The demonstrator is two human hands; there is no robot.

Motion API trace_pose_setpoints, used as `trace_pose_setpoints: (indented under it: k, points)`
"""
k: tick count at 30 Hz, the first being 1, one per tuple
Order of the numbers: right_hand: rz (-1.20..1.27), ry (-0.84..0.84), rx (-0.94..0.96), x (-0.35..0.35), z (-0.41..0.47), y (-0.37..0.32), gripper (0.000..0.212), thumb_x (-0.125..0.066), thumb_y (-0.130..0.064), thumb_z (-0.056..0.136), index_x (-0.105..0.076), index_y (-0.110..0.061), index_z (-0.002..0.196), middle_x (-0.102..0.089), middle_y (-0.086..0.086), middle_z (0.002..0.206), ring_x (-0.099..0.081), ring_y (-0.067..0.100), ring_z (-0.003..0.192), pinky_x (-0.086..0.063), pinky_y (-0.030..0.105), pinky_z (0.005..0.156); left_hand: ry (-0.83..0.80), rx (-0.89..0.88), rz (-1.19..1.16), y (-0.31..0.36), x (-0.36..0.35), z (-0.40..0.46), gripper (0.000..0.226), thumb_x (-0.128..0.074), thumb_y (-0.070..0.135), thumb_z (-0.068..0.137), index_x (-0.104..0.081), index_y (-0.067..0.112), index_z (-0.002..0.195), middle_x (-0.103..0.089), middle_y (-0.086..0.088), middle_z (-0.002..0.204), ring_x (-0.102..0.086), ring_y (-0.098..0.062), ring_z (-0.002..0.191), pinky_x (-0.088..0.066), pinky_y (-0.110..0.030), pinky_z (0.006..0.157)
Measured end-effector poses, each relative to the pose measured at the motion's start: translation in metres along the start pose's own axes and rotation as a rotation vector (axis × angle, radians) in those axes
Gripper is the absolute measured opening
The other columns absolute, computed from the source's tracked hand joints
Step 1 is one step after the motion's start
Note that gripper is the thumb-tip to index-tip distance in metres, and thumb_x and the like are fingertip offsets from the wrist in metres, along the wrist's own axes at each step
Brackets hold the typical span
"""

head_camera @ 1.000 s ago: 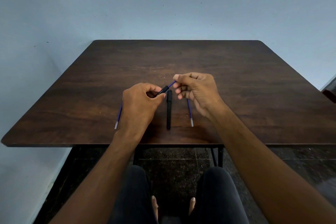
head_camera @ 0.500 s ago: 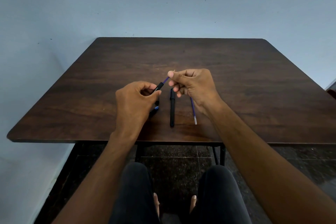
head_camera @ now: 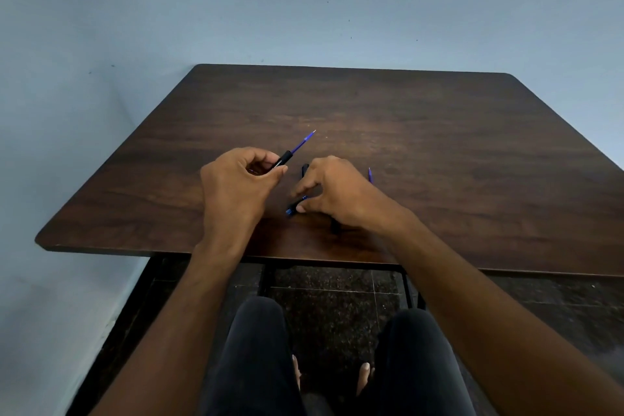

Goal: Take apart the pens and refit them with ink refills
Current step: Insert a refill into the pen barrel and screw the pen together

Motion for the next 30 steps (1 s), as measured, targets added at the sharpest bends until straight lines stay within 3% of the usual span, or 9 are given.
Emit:
trace_pose_setpoints:
  k: [4,8,10,13,16,18,21,25,30]
  points:
    - [-0.054,-0.029,0.001,-0.005,0.002,-0.005,0.023,-0.081,-0.027,0.083,-0.08,-0.031,0.106,-0.061,-0.002,0.103,-0.043,0.013,0.107,-0.047,0.04,0.094,-0.004,0.012,0.014,-0.006,-0.001,0.0,0.019,-0.086,0.022,0.075,-0.077,0.023,0.092,-0.071,0.011,0.084,-0.062,0.008,0.07,-0.045,-0.003,0.065]
    - [-0.03,0.143,0.014,0.011,-0.002,-0.002,0.016,-0.081,-0.023,0.082,-0.082,-0.024,0.098,-0.071,0.002,0.096,-0.058,0.014,0.094,-0.041,0.024,0.085,0.0,0.014,0.006,-0.007,0.0,0.0,0.019,-0.086,0.023,0.074,-0.077,0.027,0.09,-0.072,0.013,0.083,-0.065,0.007,0.073,-0.047,-0.004,0.066]
    - [0.12,0.273,-0.06,0.024,-0.009,0.011,0.012,-0.081,-0.016,0.081,-0.081,-0.016,0.093,-0.074,0.001,0.09,-0.06,0.0,0.074,-0.039,0.012,0.07,-0.001,0.002,0.02,-0.006,-0.001,0.0,0.019,-0.087,0.025,0.074,-0.077,0.028,0.09,-0.072,0.014,0.084,-0.066,0.007,0.073,-0.049,-0.006,0.067]
    - [0.439,0.42,-0.172,0.036,-0.021,0.038,0.009,-0.079,-0.008,0.081,-0.078,-0.014,0.088,-0.073,-0.003,0.074,-0.057,-0.004,0.057,-0.046,0.015,0.061,-0.001,-0.013,0.04,-0.004,-0.002,-0.001,0.02,-0.087,0.028,0.074,-0.077,0.03,0.091,-0.07,0.017,0.083,-0.065,0.008,0.073,-0.048,-0.004,0.067]
    - [0.731,0.521,-0.233,0.042,-0.031,0.059,0.01,-0.077,-0.004,0.083,-0.08,-0.012,0.088,-0.07,-0.004,0.065,-0.056,0.006,0.055,-0.047,0.022,0.055,-0.007,-0.03,0.037,-0.002,-0.005,-0.003,0.021,-0.087,0.029,0.074,-0.076,0.032,0.091,-0.07,0.017,0.084,-0.065,0.007,0.073,-0.051,-0.007,0.068]
    - [1.037,0.571,-0.263,0.04,-0.034,0.071,0.009,-0.075,0.002,0.083,-0.079,-0.005,0.088,-0.066,0.007,0.066,-0.053,0.015,0.057,-0.045,0.026,0.051,-0.01,-0.039,0.034,0.0,-0.007,-0.005,0.022,-0.087,0.029,0.074,-0.075,0.034,0.091,-0.069,0.018,0.083,-0.065,0.007,0.073,-0.054,-0.011,0.069]
    - [1.383,0.578,-0.275,0.034,-0.033,0.078,0.007,-0.077,0.005,0.08,-0.077,0.001,0.085,-0.066,0.01,0.071,-0.05,0.014,0.057,-0.039,0.025,0.048,-0.018,-0.062,0.032,0.005,-0.009,-0.007,0.024,-0.087,0.027,0.073,-0.072,0.039,0.088,-0.065,0.022,0.08,-0.065,0.005,0.073,-0.058,-0.021,0.069]
    - [1.541,0.527,-0.244,0.032,-0.031,0.077,0.008,-0.074,0.004,0.082,-0.074,0.004,0.09,-0.073,0.014,0.079,-0.061,0.018,0.062,-0.049,0.027,0.052,-0.022,-0.08,0.037,0.009,-0.012,-0.009,0.022,-0.087,0.025,0.073,-0.073,0.037,0.085,-0.065,0.021,0.079,-0.065,0.003,0.073,-0.06,-0.032,0.07]
    - [1.565,0.466,-0.227,0.028,-0.029,0.073,0.009,-0.071,0.007,0.084,-0.071,0.008,0.093,-0.075,0.03,0.097,-0.076,0.033,0.079,-0.061,0.032,0.068,-0.039,-0.113,0.082,0.013,-0.016,-0.009,0.02,-0.087,0.022,0.073,-0.076,0.033,0.086,-0.063,0.021,0.077,-0.064,0.002,0.072,-0.058,-0.029,0.071]
Point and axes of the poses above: each hand's wrist, its own z-axis towards the middle knuckle, its own x-axis out of the back of the hand, y = z × x, the point moved 8 cm from there along z, towards the middle knuckle
